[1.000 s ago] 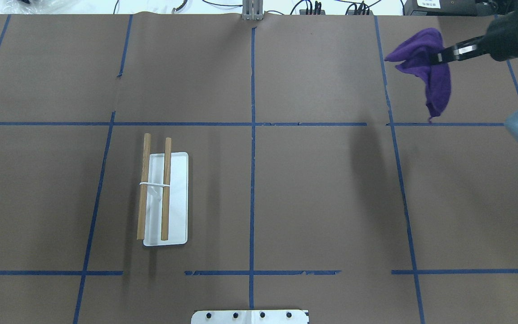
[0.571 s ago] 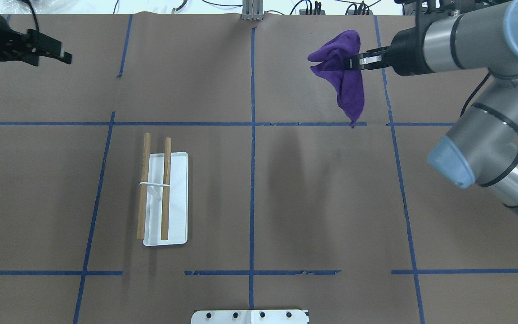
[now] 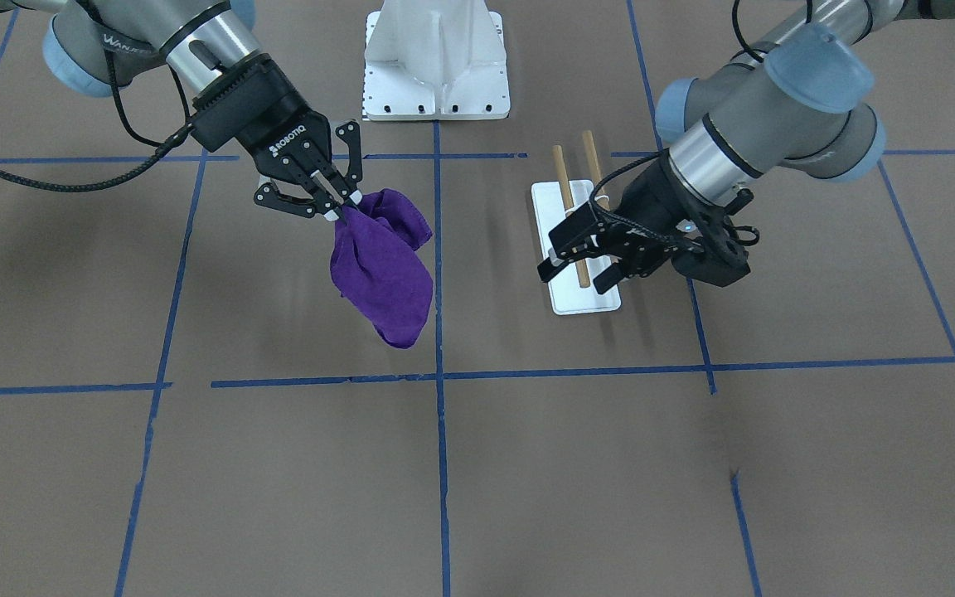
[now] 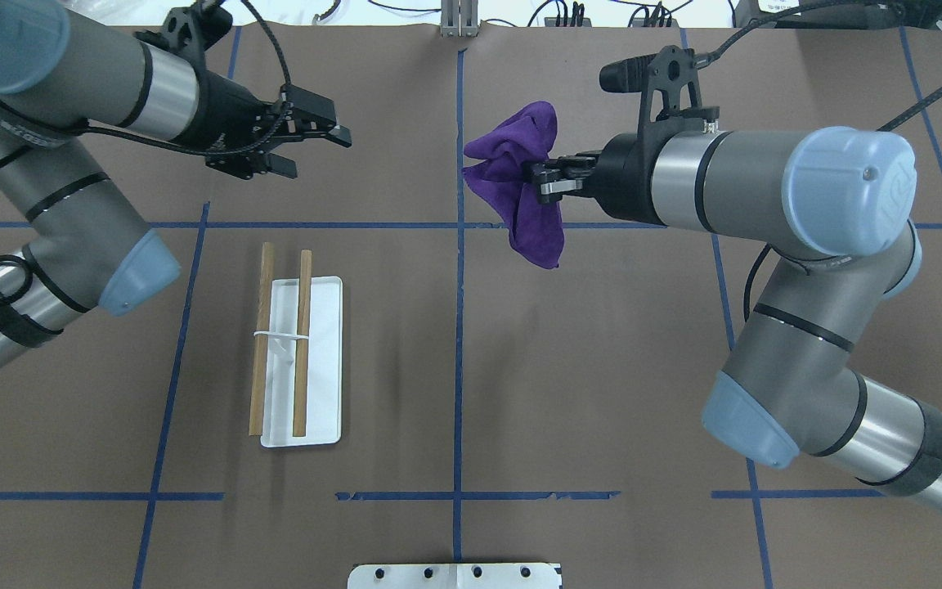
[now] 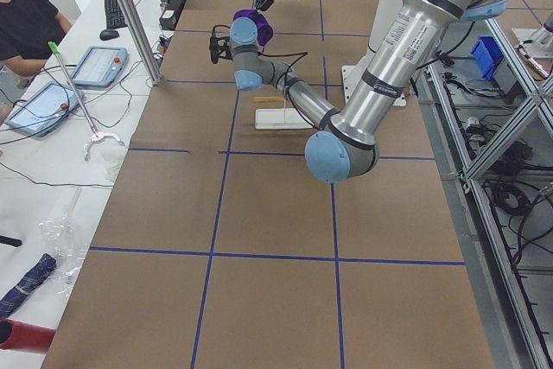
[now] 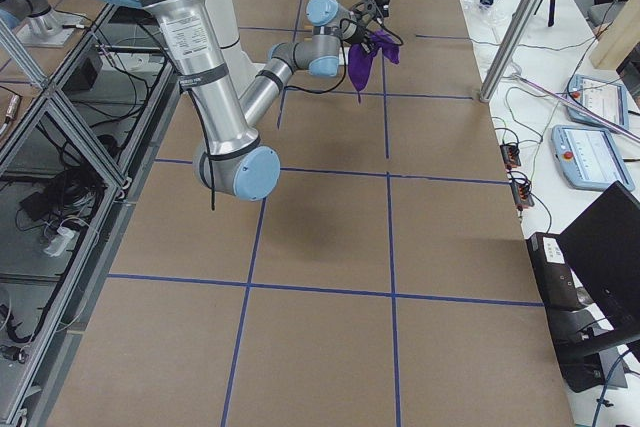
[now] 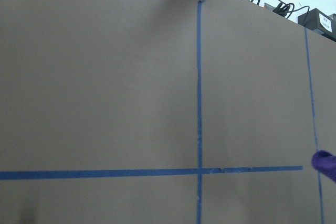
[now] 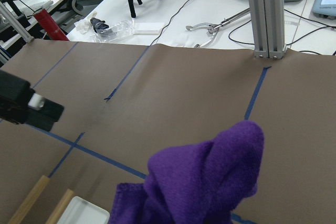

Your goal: Hang towel on rack

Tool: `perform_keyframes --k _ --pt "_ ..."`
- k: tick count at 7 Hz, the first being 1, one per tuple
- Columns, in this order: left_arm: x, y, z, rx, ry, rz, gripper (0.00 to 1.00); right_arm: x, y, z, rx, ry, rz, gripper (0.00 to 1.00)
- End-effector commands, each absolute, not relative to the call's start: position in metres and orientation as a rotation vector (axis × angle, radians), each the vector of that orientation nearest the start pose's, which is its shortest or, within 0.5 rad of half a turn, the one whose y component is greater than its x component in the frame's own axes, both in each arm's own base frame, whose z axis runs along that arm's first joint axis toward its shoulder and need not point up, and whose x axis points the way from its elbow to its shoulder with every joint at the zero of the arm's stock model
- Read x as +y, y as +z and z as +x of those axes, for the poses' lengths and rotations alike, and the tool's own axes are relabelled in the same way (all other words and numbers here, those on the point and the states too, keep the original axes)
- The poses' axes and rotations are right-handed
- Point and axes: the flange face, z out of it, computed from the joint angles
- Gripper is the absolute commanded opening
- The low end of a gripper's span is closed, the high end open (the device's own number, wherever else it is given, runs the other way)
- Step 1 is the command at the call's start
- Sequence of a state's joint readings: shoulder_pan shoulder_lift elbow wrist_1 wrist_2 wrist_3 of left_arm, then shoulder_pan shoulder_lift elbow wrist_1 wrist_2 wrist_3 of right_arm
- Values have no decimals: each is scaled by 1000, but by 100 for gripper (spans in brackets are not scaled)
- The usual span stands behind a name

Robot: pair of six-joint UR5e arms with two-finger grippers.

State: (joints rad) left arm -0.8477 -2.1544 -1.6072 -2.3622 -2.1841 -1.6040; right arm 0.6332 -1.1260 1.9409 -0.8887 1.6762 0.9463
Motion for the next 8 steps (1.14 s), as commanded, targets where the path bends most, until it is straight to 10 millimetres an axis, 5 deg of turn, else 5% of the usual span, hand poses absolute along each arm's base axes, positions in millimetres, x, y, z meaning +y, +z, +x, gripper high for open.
perform_keyframes --k 1,5,6,7,8 --pt "-528 150 418 1511 -426 -92 100 -412 150 -379 -1301 -83 833 0" --pt "-524 131 432 1547 -511 -131 100 -406 145 -379 -1304 -71 852 0" --pt "-522 127 434 1552 -507 -135 92 -406 145 -379 -1304 -70 854 0" --pt "-518 124 435 1557 -506 -145 75 -406 145 -379 -1304 -70 854 0" --pt "-518 118 433 1565 -503 -151 37 -406 145 -379 -1304 -70 854 0"
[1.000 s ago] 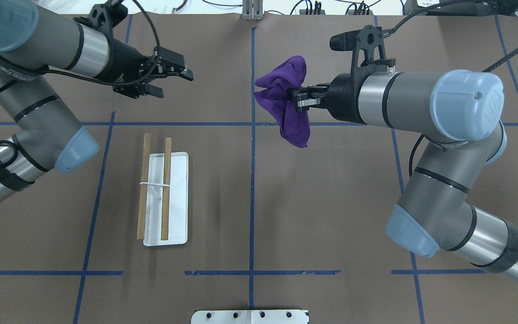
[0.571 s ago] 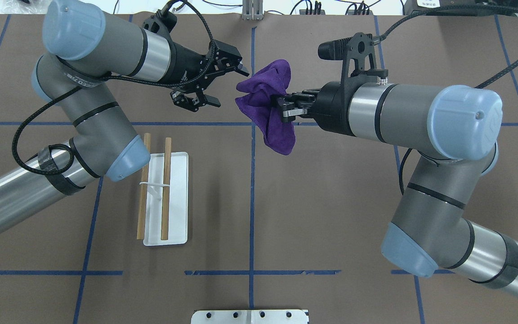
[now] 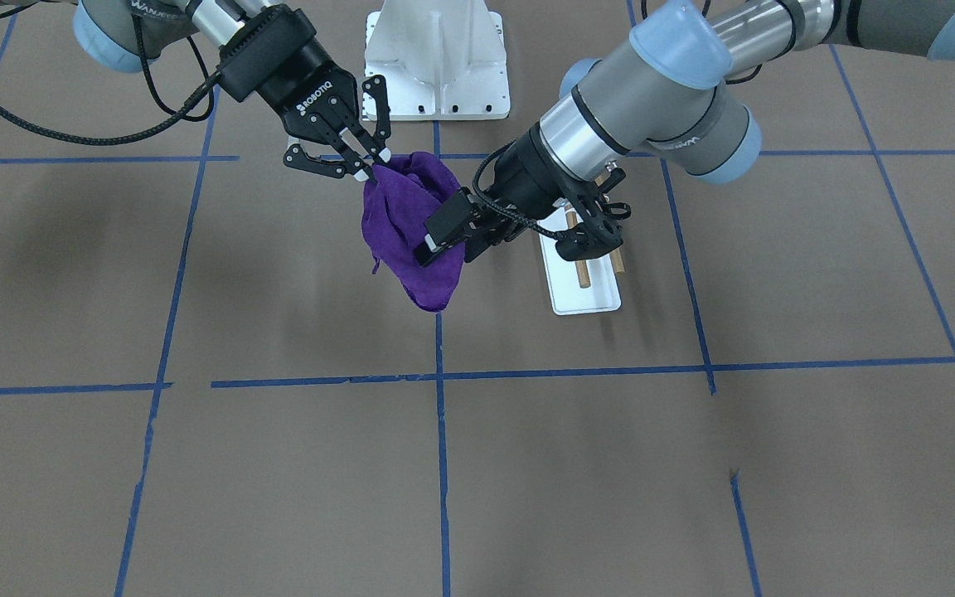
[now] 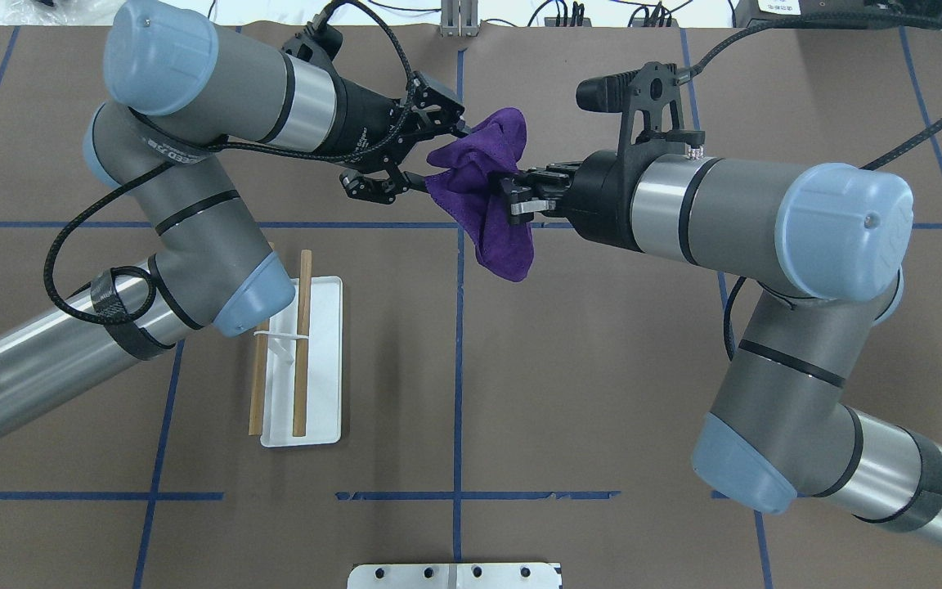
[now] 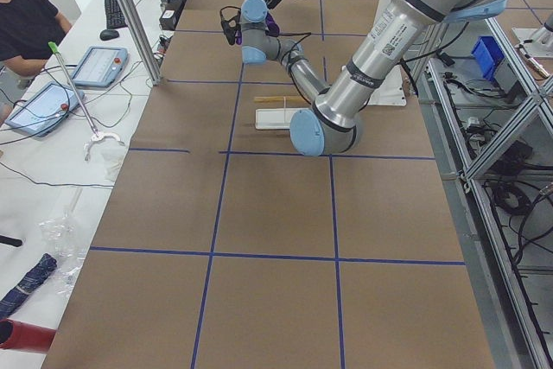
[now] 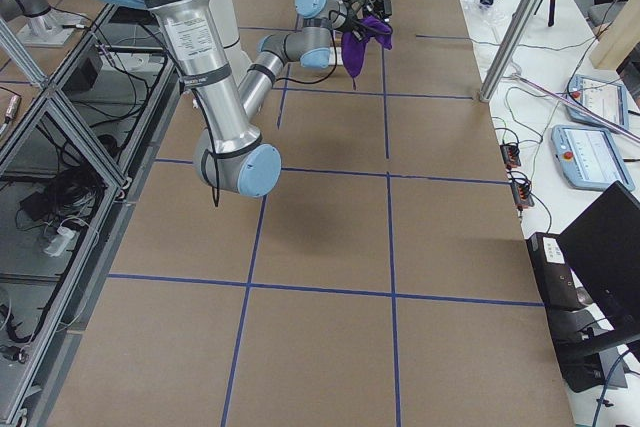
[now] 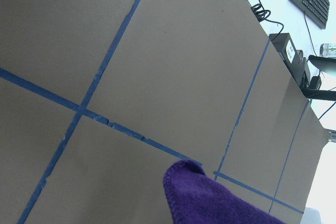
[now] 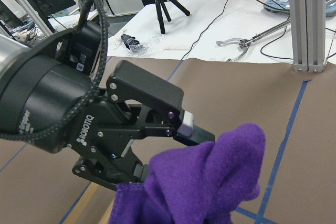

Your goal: Hang towel on rack

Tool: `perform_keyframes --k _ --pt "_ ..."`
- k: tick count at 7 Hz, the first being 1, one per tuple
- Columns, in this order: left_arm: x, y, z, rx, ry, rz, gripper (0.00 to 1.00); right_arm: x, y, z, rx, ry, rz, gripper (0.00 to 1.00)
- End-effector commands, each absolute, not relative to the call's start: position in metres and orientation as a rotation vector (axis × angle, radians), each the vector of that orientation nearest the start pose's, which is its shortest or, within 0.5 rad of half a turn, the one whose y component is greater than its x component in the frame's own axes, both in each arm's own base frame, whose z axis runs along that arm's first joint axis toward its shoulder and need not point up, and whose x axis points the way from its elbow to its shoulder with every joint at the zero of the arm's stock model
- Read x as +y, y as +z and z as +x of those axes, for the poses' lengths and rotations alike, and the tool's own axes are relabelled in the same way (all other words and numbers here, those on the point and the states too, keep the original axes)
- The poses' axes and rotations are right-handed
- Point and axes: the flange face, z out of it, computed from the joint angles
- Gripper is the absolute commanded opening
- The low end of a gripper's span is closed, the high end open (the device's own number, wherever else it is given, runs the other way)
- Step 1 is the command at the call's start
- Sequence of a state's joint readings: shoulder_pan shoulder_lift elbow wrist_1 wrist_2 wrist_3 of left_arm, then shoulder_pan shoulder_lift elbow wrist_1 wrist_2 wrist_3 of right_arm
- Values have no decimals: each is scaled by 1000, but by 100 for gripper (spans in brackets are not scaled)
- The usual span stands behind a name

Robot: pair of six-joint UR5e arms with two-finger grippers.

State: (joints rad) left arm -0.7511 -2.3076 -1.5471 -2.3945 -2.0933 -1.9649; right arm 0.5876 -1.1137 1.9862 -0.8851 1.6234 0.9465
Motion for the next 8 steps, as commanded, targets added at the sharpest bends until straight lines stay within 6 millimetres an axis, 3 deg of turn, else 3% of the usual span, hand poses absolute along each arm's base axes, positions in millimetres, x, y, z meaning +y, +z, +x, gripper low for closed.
perform_keyframes --k 1,5,6,7,8 --pt "-516 115 433 1570 -490 -149 0 -406 145 -379 -1304 -70 854 0" --pt "-514 112 428 1579 -474 -153 0 -405 145 -380 -1308 -76 849 0" --pt "-515 112 427 1579 -475 -151 0 -394 141 -384 -1332 -100 834 39" --pt "-515 112 427 1579 -475 -151 0 -393 142 -384 -1327 -97 830 99" --pt "-515 112 426 1580 -476 -150 0 -392 145 -381 -1319 -101 820 100"
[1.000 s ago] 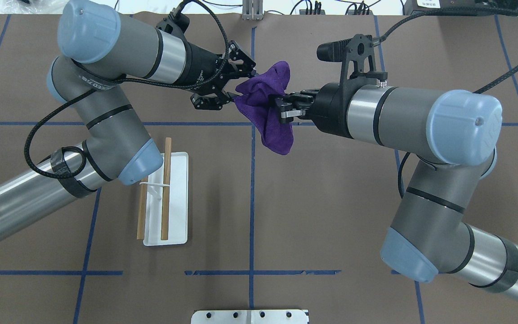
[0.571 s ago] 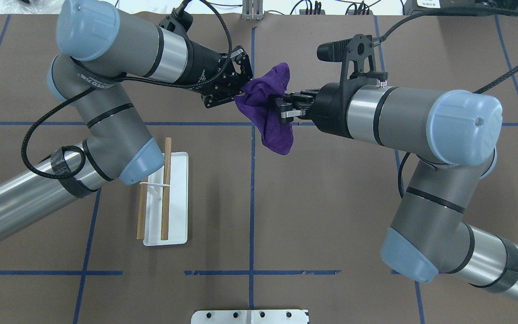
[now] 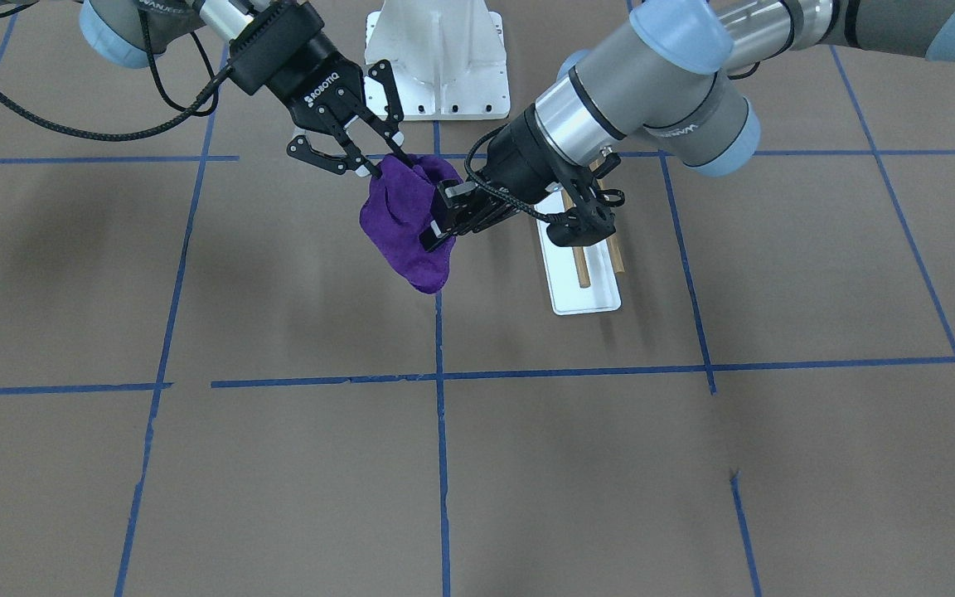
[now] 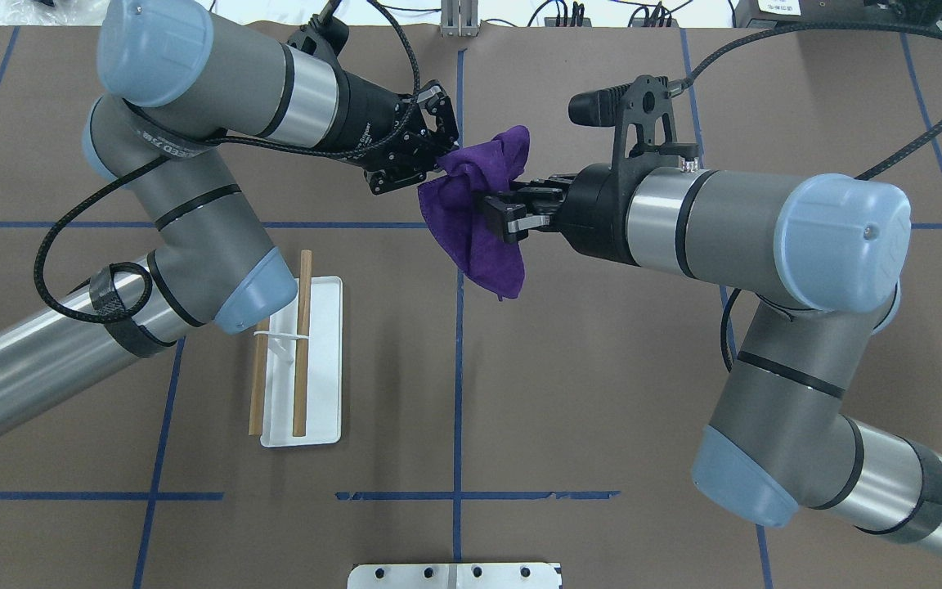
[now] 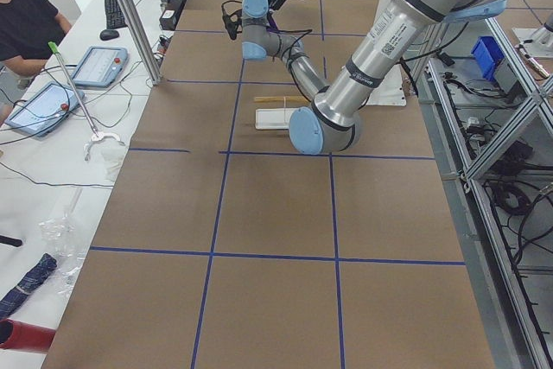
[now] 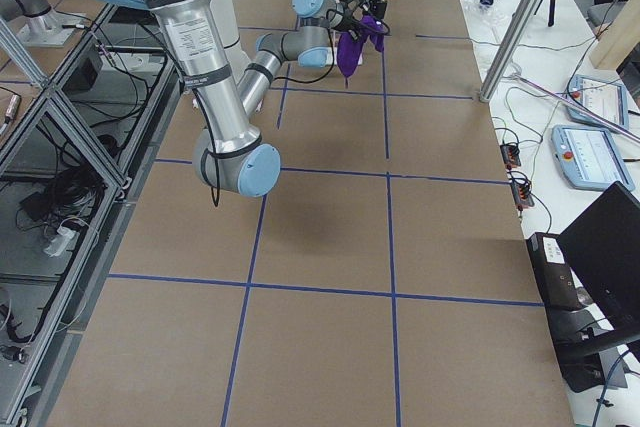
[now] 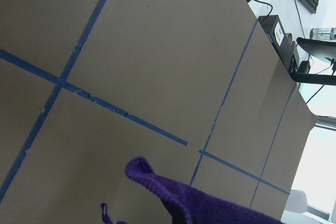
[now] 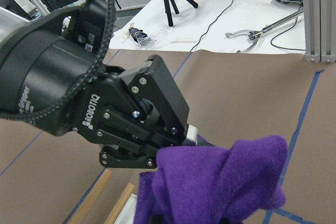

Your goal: Hang towel on rack

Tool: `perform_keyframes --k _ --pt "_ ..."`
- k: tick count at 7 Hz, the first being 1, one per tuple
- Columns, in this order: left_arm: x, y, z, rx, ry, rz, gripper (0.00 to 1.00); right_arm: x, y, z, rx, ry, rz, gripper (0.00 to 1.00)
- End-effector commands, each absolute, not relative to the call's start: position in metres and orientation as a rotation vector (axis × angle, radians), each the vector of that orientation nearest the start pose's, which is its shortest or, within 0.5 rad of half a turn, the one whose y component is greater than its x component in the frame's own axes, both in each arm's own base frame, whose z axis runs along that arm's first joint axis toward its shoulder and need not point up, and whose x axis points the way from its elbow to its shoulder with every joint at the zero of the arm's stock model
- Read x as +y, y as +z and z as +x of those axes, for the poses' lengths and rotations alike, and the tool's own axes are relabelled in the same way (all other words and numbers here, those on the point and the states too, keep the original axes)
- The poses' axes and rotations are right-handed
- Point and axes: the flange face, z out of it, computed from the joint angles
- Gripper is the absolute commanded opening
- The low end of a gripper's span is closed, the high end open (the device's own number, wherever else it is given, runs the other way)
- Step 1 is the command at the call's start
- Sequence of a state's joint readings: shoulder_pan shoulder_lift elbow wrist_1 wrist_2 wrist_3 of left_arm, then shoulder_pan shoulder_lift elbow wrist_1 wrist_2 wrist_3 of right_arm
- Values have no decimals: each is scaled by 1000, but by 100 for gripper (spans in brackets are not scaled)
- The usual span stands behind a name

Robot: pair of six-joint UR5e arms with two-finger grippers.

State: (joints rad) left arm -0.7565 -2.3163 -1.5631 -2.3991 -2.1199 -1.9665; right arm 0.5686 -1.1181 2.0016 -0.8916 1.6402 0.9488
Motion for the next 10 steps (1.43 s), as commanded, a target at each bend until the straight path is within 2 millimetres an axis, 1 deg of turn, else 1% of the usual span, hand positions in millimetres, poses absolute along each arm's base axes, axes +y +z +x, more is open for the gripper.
perform_keyframes --k 1,2,3,4,5,6,7,8,10 --pt "-517 112 425 1580 -478 -148 0 -386 140 -374 -1297 -125 771 100" --pt "-519 111 421 1581 -483 -145 0 -387 133 -344 -1228 -133 688 100" --pt "-520 107 413 1590 -486 -139 0 -398 135 -305 -1164 -135 583 100" --pt "-522 104 403 1590 -473 -149 0 -410 141 -263 -1150 -130 472 100" --pt "-522 101 393 1592 -452 -164 0 -412 163 -232 -1144 -125 375 100" --pt "-520 97 388 1600 -450 -157 0 -404 193 -214 -1107 -121 350 100" --pt "-517 92 386 1596 -459 -152 0 -404 228 -196 -1041 -140 352 100" --pt "-514 86 380 1591 -474 -143 0 -411 263 -170 -954 -183 396 100" --pt "-513 67 362 1575 -583 -42 0 -421 349 -109 -773 -302 428 100"
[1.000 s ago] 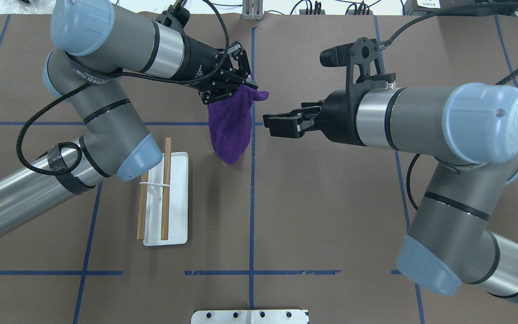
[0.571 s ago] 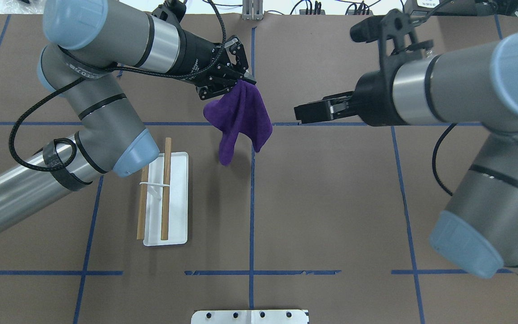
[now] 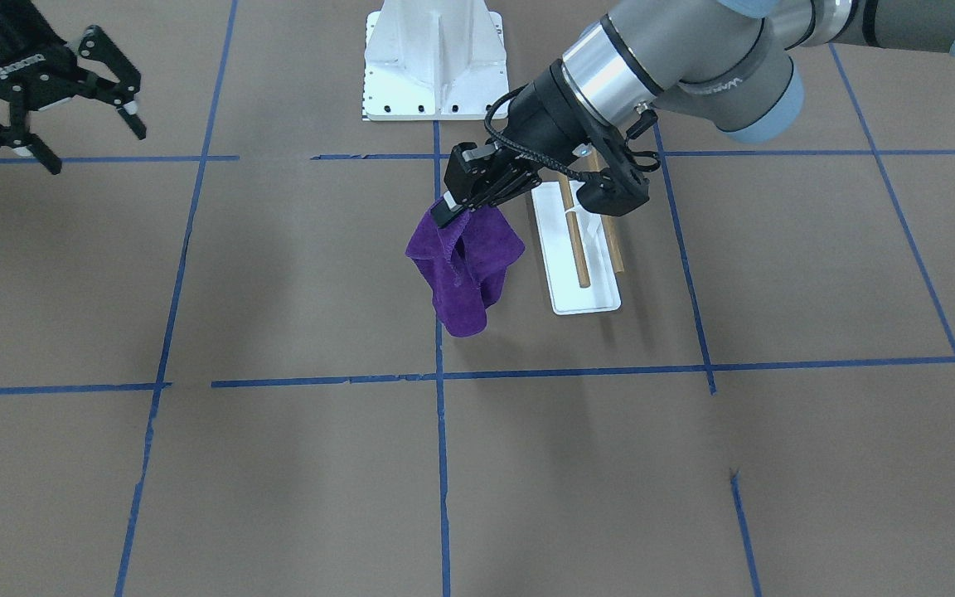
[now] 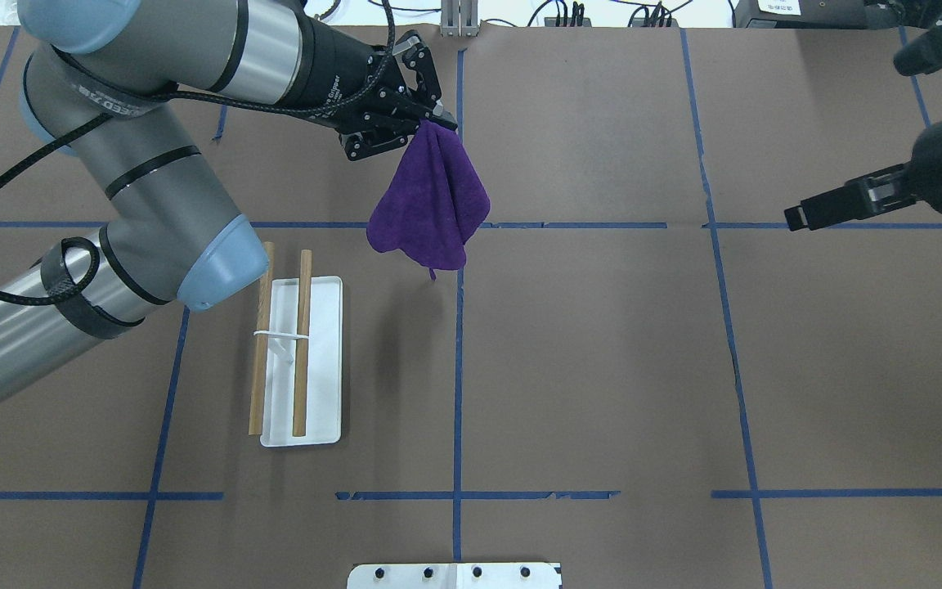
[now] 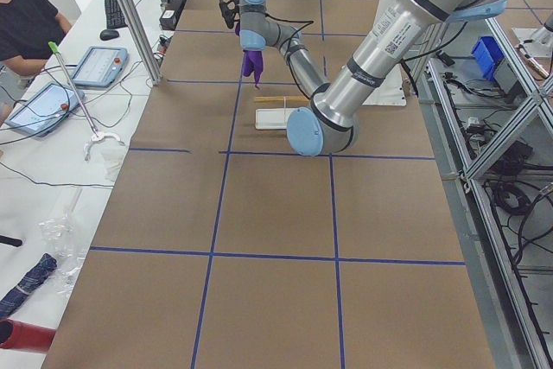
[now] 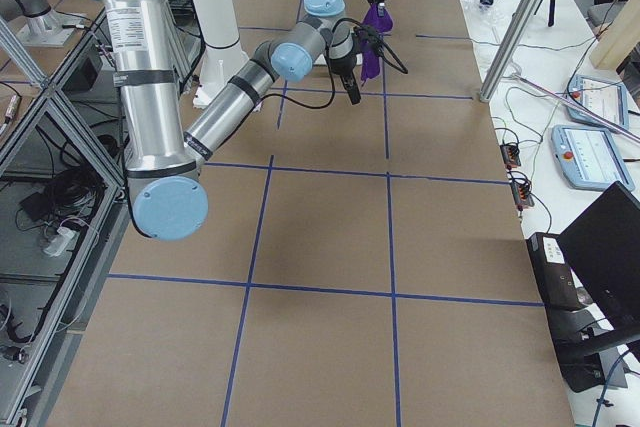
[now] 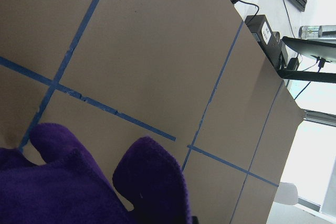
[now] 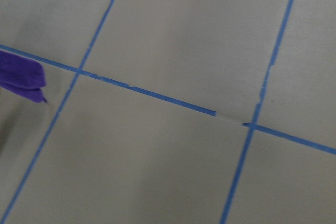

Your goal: Hang towel on rack

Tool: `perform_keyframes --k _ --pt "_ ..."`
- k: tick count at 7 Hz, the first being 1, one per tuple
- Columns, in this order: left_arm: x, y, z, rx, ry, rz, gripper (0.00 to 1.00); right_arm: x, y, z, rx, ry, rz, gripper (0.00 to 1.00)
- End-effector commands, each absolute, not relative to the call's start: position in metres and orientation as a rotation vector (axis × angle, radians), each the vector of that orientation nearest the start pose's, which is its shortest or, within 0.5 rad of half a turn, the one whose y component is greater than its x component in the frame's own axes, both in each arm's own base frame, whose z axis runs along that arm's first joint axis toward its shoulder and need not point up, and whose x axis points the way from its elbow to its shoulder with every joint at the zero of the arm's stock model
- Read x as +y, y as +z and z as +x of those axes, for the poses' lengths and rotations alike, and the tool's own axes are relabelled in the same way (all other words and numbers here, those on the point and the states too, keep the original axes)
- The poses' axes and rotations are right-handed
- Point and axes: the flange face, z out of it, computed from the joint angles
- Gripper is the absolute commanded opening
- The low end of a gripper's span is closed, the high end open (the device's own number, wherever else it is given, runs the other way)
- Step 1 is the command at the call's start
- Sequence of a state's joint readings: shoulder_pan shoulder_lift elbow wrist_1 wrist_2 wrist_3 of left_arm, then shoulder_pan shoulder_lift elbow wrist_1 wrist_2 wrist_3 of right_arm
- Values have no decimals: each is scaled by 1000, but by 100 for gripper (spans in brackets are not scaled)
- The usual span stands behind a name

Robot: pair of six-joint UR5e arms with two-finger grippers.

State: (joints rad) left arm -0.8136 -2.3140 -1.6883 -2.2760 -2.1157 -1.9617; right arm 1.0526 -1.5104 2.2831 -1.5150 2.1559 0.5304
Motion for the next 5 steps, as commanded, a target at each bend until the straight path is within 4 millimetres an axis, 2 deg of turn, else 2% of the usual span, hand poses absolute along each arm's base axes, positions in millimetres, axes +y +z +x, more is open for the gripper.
perform_keyframes --k 1,2,3,4,5 --pt "-507 57 350 1563 -633 3 0 -427 395 -82 -704 -344 406 100" --pt "-498 45 335 1510 -644 92 0 -430 443 -58 -655 -383 365 100" --pt "-491 37 323 1459 -675 149 0 -427 471 -38 -625 -400 302 100" --pt "-478 33 320 1439 -688 159 0 -425 485 -19 -609 -383 198 100" --pt "-459 32 330 1390 -719 178 0 -420 499 5 -601 -369 125 100"
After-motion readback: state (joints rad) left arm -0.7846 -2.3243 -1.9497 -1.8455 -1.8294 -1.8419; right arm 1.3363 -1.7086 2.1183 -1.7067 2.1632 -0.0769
